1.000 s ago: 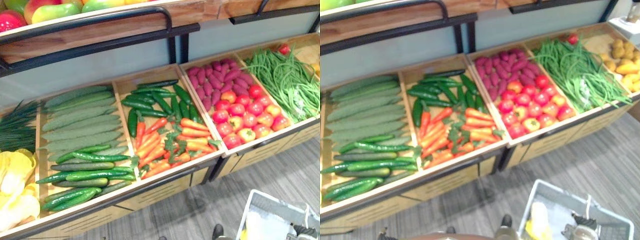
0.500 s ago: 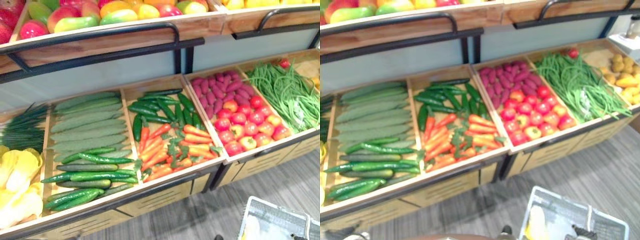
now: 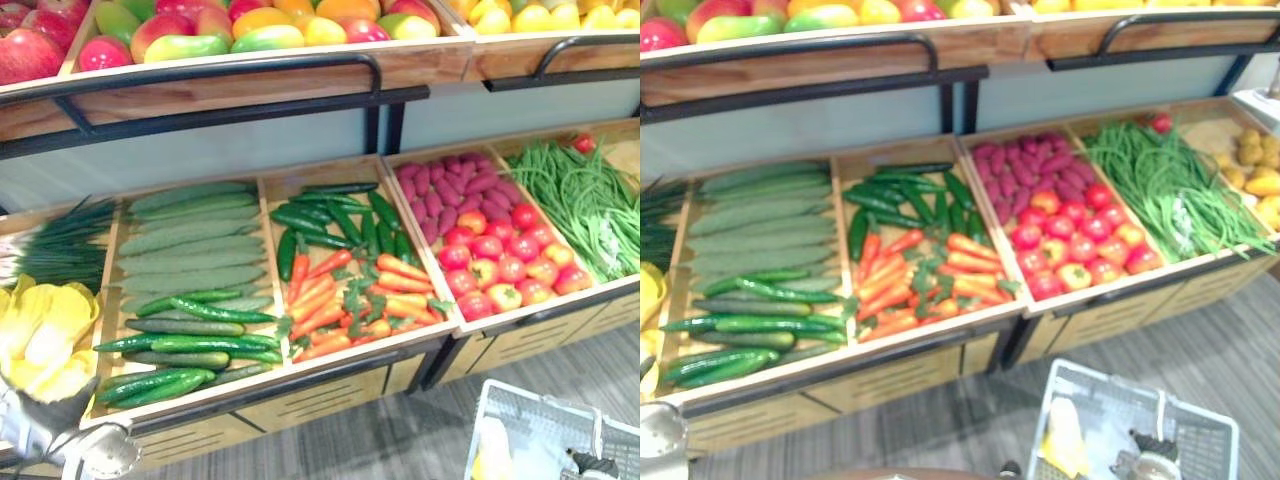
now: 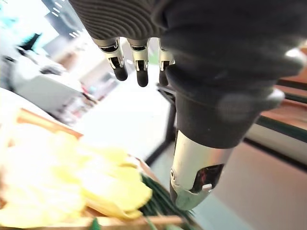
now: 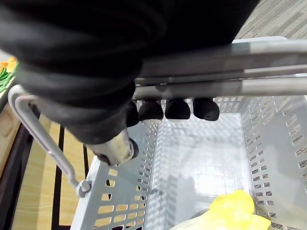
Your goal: Pick vegetable in the basket
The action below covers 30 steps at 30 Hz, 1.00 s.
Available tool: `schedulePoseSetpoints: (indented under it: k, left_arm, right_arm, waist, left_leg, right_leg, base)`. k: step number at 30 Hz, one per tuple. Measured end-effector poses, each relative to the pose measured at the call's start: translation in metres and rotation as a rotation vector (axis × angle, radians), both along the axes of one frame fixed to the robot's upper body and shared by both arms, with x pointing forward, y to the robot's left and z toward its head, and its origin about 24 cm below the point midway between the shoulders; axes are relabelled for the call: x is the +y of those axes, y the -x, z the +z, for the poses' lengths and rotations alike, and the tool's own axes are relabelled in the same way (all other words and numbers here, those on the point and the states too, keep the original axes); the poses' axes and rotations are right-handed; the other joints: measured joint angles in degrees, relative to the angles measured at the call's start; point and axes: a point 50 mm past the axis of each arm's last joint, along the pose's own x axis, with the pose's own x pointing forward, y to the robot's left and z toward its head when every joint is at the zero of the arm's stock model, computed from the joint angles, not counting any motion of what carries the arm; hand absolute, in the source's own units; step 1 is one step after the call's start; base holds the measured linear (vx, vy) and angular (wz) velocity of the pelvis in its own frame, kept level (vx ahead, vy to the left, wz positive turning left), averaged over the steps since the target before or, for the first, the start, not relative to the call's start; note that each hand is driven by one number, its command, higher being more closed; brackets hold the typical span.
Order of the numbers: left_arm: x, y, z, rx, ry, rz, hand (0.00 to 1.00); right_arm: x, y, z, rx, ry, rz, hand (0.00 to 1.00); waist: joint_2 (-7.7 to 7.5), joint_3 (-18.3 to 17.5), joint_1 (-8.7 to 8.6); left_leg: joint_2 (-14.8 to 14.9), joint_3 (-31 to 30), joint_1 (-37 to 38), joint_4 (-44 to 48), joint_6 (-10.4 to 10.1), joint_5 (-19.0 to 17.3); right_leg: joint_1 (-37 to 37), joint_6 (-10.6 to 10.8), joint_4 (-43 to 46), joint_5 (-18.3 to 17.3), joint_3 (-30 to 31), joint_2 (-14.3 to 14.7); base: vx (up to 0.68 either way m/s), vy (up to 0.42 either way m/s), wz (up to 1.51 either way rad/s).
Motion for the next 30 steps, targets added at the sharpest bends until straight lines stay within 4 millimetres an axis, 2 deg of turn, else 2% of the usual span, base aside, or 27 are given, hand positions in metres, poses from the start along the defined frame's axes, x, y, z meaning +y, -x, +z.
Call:
schedulePoseSetpoints:
  k: [4, 6, 10, 12, 16, 23, 30]
  left_arm:
    - [-0.004, -0.021, 0.013, 0.122, -0.127, -0.19, 0.0]
    - [-0.012, -0.036, 0.018, 0.218, -0.217, -0.326, 0.0]
    - [-0.025, -0.051, 0.01, 0.339, -0.267, -0.49, 0.0]
    - [-0.031, -0.057, 0.0, 0.419, -0.286, -0.573, 0.0]
    - [-0.049, -0.069, -0.006, 0.46, -0.298, -0.711, 0.0]
    - [-0.071, -0.073, -0.015, 0.552, -0.307, -0.929, 0.0]
    - [-0.081, -0.072, -0.023, 0.553, -0.093, -1.042, 0.0]
  right_arm:
    - [-0.002, -0.009, 0.005, -0.003, 0.026, 0.069, 1.0]
    - [-0.005, -0.012, 0.008, -0.001, 0.042, 0.103, 1.0]
    - [-0.011, -0.017, 0.015, -0.008, 0.079, 0.142, 1.0]
    - [-0.016, -0.024, 0.021, -0.011, 0.114, 0.178, 1.0]
    - [-0.024, -0.031, 0.03, -0.01, 0.163, 0.234, 1.0]
    - [-0.028, -0.036, 0.036, -0.01, 0.189, 0.258, 1.0]
    - [-0.027, -0.043, 0.038, -0.015, 0.198, 0.281, 1.0]
  waist:
    - [0.22, -0.1, -0.74]
    - [0.5, 0.0, -0.94]
    - [1.47, 0.3, -1.41]
    - [1.93, 0.4, -2.33]
    - [2.44, 1.1, -2.57]
    - [3.37, 1.9, -2.92]
    - [3.95, 2.3, -4.02]
  left_leg:
    - [0.3, 1.6, 0.0, 0.0, -0.2, -0.4]
    - [0.4, 2.8, 0.2, 0.2, -0.2, -0.8]
    - [0.4, 4.6, 0.9, 0.7, 0.0, -1.9]
    - [0.2, 5.7, 0.9, 1.2, 0.1, -2.5]
    - [-0.2, 6.7, 0.9, 1.4, 0.3, -3.1]
    - [-0.4, 7.8, 0.8, 3.0, 0.6, -4.7]
    - [-0.6, 7.8, 0.8, 3.0, 0.7, -4.8]
  right_leg:
    - [-1.1, 0.0, 0.0, 0.0, 1.6, 0.4]
    - [-1.5, 0.4, 0.0, 0.3, 2.6, 0.7]
    - [-1.9, 0.5, 0.0, 0.3, 4.5, 0.8]
    - [-2.6, 0.6, 0.0, 0.5, 5.6, 0.7]
    - [-3.4, 0.7, -0.1, 0.8, 7.1, 0.6]
    - [-3.4, 1.1, -1.3, 1.5, 8.8, 0.4]
    - [-3.4, 1.2, -1.6, 1.7, 8.9, 0.3]
  base:
    - [0.02, 0.003, -0.23]
    - [0.04, 0.006, -0.22]
    - [0.05, 0.02, -0.28]
    - [0.05, 0.019, -0.23]
    - [0.03, 0.011, -0.2]
    - [0.02, -0.001, -0.14]
    - [0.0, -0.006, -0.01]
